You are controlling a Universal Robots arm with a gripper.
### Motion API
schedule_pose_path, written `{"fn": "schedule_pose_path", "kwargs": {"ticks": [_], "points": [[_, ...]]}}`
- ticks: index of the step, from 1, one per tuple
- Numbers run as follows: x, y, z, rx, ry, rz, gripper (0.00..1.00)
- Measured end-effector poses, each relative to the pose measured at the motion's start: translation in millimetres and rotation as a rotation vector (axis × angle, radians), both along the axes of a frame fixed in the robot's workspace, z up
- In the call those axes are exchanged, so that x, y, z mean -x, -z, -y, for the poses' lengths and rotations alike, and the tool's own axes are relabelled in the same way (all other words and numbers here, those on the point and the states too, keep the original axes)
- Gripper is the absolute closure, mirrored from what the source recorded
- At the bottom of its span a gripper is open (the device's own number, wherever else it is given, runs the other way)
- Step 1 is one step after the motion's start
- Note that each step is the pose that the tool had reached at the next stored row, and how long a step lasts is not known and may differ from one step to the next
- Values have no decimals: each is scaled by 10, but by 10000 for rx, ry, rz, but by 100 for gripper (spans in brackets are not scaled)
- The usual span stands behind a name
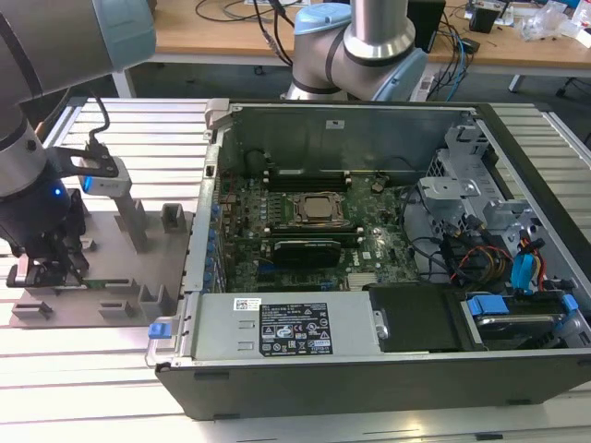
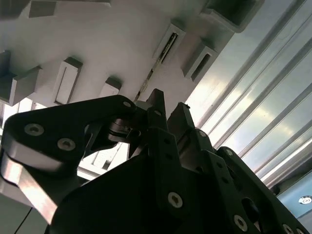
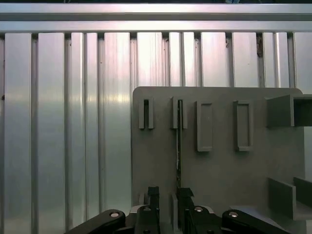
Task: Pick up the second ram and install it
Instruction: 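Pick up the second ram and move it above second insertion slot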
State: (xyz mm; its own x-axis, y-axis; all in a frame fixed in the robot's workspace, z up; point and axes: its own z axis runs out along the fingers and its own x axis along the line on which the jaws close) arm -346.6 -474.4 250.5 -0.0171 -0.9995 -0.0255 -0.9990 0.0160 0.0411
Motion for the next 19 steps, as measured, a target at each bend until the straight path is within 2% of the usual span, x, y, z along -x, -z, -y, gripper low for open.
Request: {"fn": "schedule_pose_path", "kwargs": {"ticks": [2, 4, 7, 8, 10, 13, 16, 19], "points": [[0, 29, 0, 0, -1, 0, 70], [12, 123, -9, 0, -123, 0, 70], [57, 190, -96, -1, -359, 10, 70], [137, 224, -144, 1, -357, 11, 70], [229, 288, -185, 8, -340, 12, 70], [231, 381, -185, 40, -32, 12, 70], [205, 483, -187, 42, 29, 10, 70], [205, 484, -187, 42, 29, 10, 70]]}}
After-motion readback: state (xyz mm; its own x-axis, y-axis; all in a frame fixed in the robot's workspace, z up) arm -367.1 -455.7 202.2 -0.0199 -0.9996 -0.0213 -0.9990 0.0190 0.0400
